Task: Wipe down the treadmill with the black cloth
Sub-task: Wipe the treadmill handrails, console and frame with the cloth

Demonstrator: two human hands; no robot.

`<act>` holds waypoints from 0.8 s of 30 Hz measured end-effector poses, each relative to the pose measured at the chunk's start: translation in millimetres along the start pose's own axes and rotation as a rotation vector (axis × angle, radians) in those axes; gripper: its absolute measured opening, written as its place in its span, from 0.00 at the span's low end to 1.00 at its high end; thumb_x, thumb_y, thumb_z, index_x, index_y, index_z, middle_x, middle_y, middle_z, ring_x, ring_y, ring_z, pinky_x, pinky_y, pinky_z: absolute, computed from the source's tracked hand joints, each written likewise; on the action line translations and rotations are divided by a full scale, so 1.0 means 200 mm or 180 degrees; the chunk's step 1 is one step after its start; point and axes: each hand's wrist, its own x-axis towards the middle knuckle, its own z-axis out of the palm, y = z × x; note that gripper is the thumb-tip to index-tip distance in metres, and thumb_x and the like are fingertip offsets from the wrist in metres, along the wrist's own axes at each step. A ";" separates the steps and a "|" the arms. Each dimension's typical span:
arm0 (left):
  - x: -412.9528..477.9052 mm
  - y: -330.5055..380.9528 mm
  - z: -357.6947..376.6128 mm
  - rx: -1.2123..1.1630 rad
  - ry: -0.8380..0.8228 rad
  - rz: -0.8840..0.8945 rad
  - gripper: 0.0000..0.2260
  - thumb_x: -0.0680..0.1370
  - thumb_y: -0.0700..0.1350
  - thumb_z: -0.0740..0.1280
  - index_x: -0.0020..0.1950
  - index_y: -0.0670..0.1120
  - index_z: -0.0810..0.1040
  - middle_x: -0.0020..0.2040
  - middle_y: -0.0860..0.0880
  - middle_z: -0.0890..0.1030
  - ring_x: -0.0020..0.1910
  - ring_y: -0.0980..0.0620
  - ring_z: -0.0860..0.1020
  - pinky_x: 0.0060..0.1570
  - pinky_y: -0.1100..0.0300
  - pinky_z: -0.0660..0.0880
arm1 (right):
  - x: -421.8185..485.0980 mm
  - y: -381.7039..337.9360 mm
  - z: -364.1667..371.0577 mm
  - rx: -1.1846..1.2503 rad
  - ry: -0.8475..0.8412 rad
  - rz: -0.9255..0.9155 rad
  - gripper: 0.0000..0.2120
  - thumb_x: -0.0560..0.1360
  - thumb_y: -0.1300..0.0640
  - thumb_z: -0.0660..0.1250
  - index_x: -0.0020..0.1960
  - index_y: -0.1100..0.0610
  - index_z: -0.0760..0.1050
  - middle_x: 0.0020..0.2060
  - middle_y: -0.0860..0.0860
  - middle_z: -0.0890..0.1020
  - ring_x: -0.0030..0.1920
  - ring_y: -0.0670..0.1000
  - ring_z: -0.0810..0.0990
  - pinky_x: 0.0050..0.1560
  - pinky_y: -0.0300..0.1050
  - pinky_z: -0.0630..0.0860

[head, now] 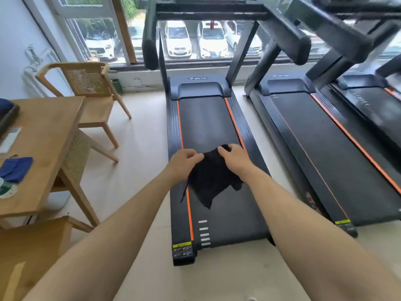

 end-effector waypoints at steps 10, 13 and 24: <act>0.04 0.59 0.91 0.0017 -0.1031 -0.0085 0.15 0.71 0.50 0.78 0.56 0.50 0.82 0.49 0.51 0.86 0.48 0.51 0.85 0.54 0.53 0.81 | 0.01 0.30 -1.06 0.1001 0.0208 0.0051 0.11 0.81 0.50 0.64 0.45 0.56 0.77 0.40 0.54 0.81 0.43 0.55 0.82 0.41 0.46 0.79; 0.10 0.72 0.94 0.0134 -0.0773 -0.0048 0.14 0.71 0.49 0.78 0.55 0.51 0.83 0.50 0.51 0.86 0.49 0.50 0.85 0.55 0.53 0.81 | 0.07 0.29 -1.29 0.0961 0.0306 -0.0016 0.12 0.82 0.51 0.63 0.45 0.58 0.77 0.37 0.52 0.78 0.38 0.51 0.78 0.34 0.42 0.73; 0.65 1.09 0.62 0.1243 0.0600 0.0297 0.11 0.73 0.55 0.75 0.43 0.51 0.77 0.41 0.52 0.79 0.42 0.54 0.77 0.40 0.59 0.69 | 0.53 0.04 -1.51 0.0936 0.0383 -0.0157 0.16 0.81 0.52 0.60 0.61 0.62 0.75 0.46 0.54 0.76 0.41 0.50 0.73 0.41 0.45 0.68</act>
